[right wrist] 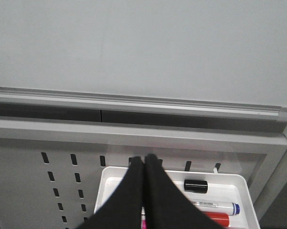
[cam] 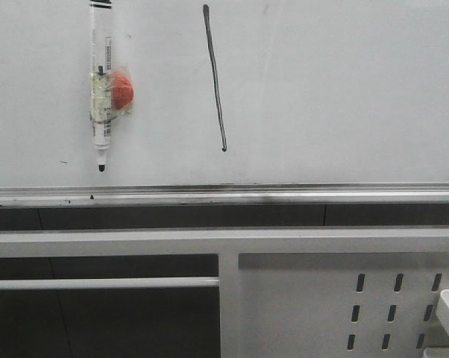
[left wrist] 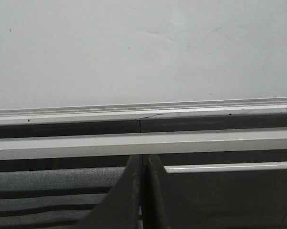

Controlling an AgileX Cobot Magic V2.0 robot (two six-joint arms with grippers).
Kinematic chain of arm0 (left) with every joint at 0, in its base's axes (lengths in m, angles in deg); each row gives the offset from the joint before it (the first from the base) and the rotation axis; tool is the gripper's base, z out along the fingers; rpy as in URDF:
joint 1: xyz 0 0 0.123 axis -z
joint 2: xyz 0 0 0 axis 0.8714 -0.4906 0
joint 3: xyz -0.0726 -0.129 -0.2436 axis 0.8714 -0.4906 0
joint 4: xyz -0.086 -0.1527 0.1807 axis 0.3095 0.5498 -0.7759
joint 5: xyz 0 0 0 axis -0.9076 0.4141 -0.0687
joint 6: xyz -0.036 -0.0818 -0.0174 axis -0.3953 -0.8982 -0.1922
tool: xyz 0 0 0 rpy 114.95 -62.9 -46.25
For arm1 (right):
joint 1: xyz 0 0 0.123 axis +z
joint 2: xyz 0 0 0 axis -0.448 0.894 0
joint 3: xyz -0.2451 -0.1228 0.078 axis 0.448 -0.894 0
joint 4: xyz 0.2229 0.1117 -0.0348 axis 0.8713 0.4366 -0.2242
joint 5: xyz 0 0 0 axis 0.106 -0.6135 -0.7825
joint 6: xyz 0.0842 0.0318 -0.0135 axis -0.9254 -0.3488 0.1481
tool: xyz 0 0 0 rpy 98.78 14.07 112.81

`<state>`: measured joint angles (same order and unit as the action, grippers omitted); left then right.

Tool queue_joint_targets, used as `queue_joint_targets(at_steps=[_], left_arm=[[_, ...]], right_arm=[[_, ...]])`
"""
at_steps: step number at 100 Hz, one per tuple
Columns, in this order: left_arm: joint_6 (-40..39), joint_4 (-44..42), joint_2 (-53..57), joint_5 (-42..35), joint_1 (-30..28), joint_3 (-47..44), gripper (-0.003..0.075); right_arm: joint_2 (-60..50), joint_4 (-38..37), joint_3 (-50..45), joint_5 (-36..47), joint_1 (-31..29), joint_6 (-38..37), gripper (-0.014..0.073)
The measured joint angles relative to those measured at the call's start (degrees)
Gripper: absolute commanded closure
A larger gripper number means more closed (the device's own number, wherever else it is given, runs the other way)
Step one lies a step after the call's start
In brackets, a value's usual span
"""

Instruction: Write number 1 on whiteboard

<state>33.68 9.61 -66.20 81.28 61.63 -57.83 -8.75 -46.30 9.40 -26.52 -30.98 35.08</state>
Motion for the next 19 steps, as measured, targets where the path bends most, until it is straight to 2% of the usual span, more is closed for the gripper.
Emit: queue_joint_targets(at_steps=[19], left_arm=[[0.00,0.00,0.00,0.00,0.00,0.00,0.0740]], right_arm=[[0.00,0.00,0.00,0.00,0.00,0.00,0.0663]])
